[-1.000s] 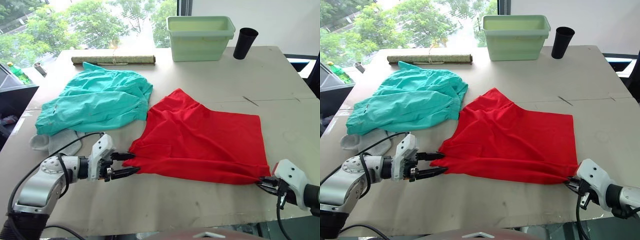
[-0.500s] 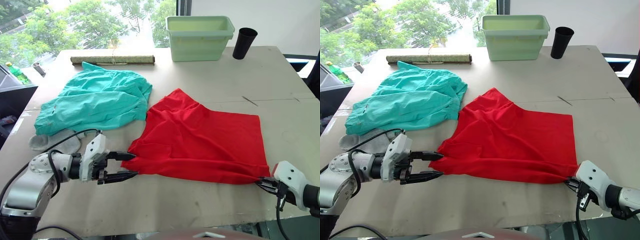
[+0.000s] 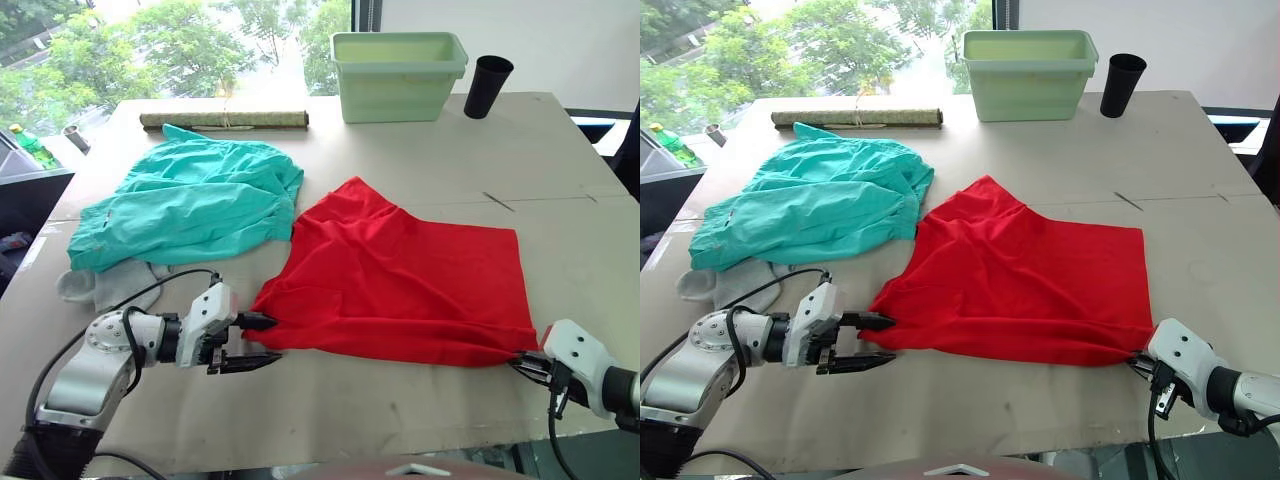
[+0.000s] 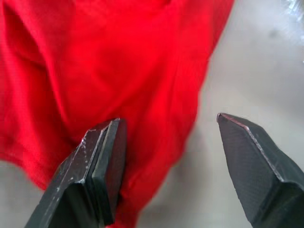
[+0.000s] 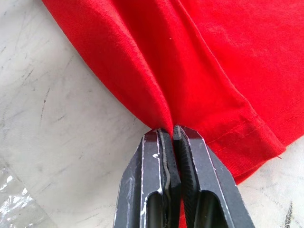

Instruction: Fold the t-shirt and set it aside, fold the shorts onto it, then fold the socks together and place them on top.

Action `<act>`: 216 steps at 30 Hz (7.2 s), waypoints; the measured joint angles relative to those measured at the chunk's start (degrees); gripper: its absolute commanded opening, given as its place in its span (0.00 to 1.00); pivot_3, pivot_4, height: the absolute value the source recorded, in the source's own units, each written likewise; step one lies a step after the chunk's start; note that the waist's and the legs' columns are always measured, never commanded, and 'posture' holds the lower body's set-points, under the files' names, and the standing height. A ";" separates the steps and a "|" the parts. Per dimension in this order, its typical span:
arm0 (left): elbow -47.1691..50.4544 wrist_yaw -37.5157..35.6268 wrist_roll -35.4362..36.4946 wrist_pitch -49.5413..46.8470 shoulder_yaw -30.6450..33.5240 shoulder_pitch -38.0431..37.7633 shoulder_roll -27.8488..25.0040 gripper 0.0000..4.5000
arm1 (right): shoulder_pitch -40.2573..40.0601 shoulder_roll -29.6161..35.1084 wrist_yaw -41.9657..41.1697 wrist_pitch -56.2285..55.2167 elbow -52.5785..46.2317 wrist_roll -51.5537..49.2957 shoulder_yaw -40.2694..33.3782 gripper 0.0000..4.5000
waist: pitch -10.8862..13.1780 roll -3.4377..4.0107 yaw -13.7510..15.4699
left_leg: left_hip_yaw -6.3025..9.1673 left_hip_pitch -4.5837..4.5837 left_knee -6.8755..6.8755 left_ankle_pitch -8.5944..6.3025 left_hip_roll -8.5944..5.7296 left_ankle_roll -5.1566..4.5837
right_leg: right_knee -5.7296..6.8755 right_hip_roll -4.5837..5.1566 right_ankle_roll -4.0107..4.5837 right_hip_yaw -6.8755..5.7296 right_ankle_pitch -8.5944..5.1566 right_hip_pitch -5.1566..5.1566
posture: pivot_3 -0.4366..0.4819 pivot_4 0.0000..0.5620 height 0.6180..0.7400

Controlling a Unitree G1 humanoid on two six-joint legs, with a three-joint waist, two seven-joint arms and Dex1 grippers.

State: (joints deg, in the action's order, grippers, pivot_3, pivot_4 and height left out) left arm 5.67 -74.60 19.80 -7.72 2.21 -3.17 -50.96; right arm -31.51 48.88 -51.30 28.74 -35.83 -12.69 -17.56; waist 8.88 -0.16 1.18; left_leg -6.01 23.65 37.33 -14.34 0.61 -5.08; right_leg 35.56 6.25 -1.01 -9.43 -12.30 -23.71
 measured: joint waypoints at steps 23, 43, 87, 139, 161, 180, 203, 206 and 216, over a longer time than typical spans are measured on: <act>24.59 13.91 3.80 -6.19 5.33 -28.70 4.12 0.01 | 22.83 16.15 -10.15 -0.03 15.15 2.57 9.15 0.00 | 0.18 0.26 1.35 | 0.03 0.08 0.05 -0.04 -0.01 -0.07 | -0.08 0.01 0.01 -0.13 -0.01 0.01 | 0.48 0.27 0.89; 8.36 29.09 36.28 -45.28 10.66 22.38 2.23 0.99 | 19.97 -5.93 -4.36 6.12 -2.40 -20.62 -12.02 0.74 | 0.27 0.01 1.41 | 0.20 0.07 0.40 0.16 -0.14 0.17 | 0.15 -0.11 -0.30 -0.08 0.18 0.32 | 0.48 0.27 0.89; -58.05 14.33 -11.56 4.10 -4.64 64.88 33.75 0.01 | 7.43 0.19 30.60 15.42 -16.37 -17.70 -9.45 1.00 | 0.09 -0.60 0.30 | 0.21 0.27 1.00 0.05 -0.10 -0.45 | 0.32 -0.14 -0.38 -0.04 0.25 0.32 | 0.48 0.27 0.89; 13.84 -4.32 27.47 -33.99 6.36 16.19 -0.71 0.01 | 63.65 3.07 8.54 -15.76 48.76 23.20 32.98 1.00 | 0.46 -0.01 -0.49 | 0.16 0.15 0.95 0.19 -0.01 0.17 | 0.40 -0.27 -0.19 -0.02 0.14 0.33 | 0.48 0.27 0.89; 7.97 0.75 21.52 -26.65 5.38 18.55 3.95 0.00 | 57.25 6.39 0.39 -15.85 42.10 23.39 28.23 0.03 | 0.48 0.06 -0.37 | 0.17 0.13 0.94 0.18 0.00 0.19 | 0.40 -0.26 -0.21 -0.01 0.15 0.33 | 0.48 0.27 0.89; -38.91 20.20 -2.68 4.42 1.63 45.40 24.54 0.00 | 65.67 3.97 -0.35 3.48 39.55 19.60 26.07 0.03 | 0.43 0.05 -0.42 | 0.08 0.16 0.96 0.33 -0.01 -0.07 | 0.43 -0.27 -0.24 -0.08 0.35 0.36 | 0.48 0.27 0.89; -56.20 36.94 -11.87 25.23 1.82 52.33 31.87 0.00 | 75.90 -1.38 5.77 -13.36 64.98 27.04 30.19 0.03 | 0.44 0.02 -0.84 | -0.01 0.11 0.99 0.37 -0.01 -0.03 | 0.47 -0.25 -0.33 -0.10 0.34 0.38 | 0.48 0.27 0.89; -55.68 31.40 -9.59 25.89 2.50 52.05 31.03 0.00 | 71.97 -1.07 5.52 -14.23 60.49 25.74 28.91 0.03 | 0.44 0.02 -0.82 | -0.01 0.12 0.99 0.37 -0.01 -0.02 | 0.47 -0.25 -0.20 -0.11 0.41 0.38 | 0.48 0.27 0.89; -46.69 -1.05 0.61 25.91 3.32 41.67 25.29 0.00 | 54.28 1.96 6.75 -7.63 45.92 24.54 23.56 0.03 | 0.41 0.06 -0.92 | 0.02 0.09 1.04 0.37 0.01 0.01 | 0.52 -0.22 -0.27 -0.11 0.37 0.38 | 0.48 0.27 0.89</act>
State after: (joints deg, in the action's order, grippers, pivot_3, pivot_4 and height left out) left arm -41.03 -75.65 20.42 18.18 5.53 38.50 -25.66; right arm 22.77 50.84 -44.55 21.11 10.09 11.85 6.01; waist 9.29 -0.10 0.26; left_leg -5.99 23.73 38.37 -13.97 0.62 -5.07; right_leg 36.08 6.03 -1.28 -9.54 -11.93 -23.34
